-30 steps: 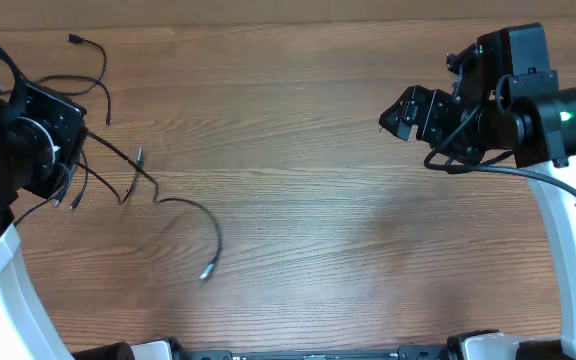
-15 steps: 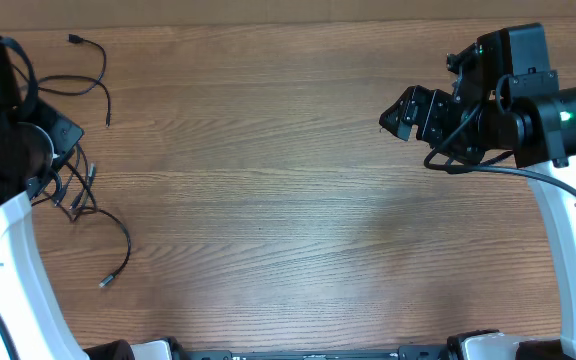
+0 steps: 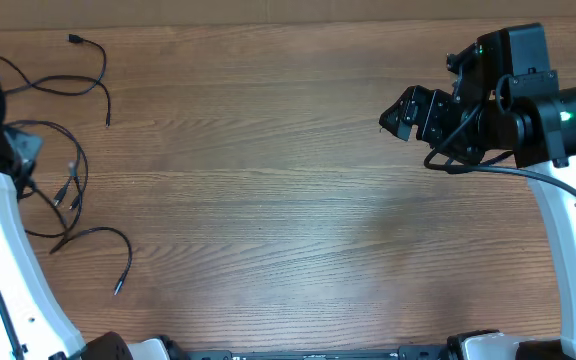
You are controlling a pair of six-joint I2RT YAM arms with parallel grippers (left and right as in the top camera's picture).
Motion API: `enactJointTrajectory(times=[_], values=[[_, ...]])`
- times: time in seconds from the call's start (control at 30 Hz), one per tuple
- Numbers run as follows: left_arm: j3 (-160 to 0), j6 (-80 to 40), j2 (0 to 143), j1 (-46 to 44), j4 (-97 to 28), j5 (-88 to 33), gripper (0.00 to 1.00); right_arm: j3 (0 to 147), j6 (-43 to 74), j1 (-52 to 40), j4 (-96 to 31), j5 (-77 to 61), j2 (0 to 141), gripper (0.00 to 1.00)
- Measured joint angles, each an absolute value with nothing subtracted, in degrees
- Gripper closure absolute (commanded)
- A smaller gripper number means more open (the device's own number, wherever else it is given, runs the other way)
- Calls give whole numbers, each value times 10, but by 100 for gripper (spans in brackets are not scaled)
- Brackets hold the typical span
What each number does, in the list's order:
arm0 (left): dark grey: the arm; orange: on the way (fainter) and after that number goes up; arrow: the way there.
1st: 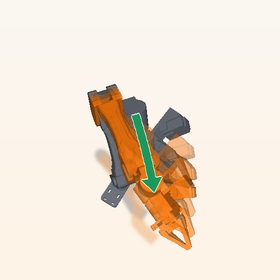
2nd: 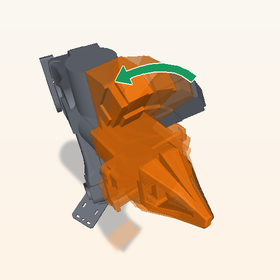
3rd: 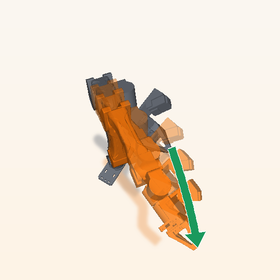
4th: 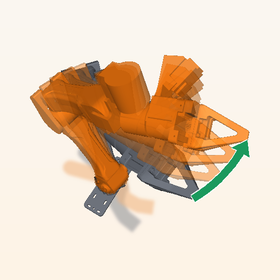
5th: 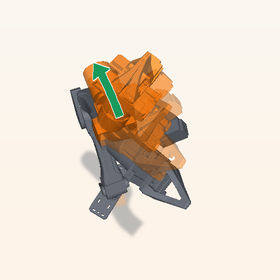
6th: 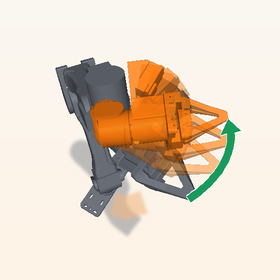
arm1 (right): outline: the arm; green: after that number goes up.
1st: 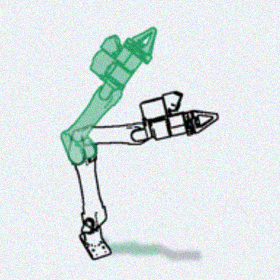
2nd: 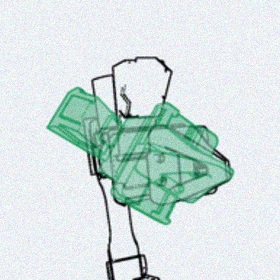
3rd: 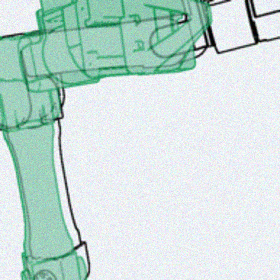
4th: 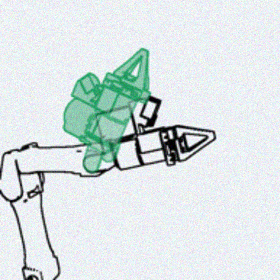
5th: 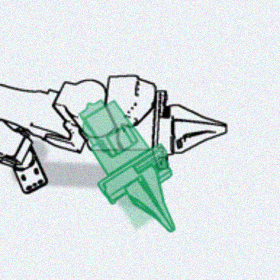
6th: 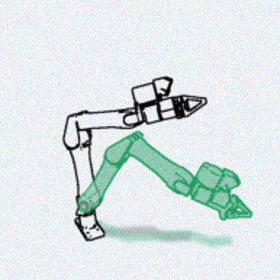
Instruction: Untangle cables
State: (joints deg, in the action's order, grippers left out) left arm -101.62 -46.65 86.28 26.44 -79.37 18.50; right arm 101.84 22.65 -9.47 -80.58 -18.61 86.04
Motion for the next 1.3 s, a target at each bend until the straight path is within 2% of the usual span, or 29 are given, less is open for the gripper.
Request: enactJointTrajectory(times=[0.2, 0.6, 0.87, 1.03, 1.3], values=[[-942, -470, 865, 324, -682, 206, 94, 1018, 227, -95, -806, -186, 860, 8], [-804, -463, 867, 370, -487, 357, 96, 1018, 226, -95, -805, -186, 860, 8], [-756, -360, 897, 411, -346, 385, 96, 1018, 227, -95, -802, -186, 860, 9], [-756, -310, 944, 429, -316, 391, 96, 1018, 227, -95, -802, -186, 860, 9], [-755, -265, 1047, 437, -266, 393, 67, 1018, 227, -95, -788, -186, 860, 9]])
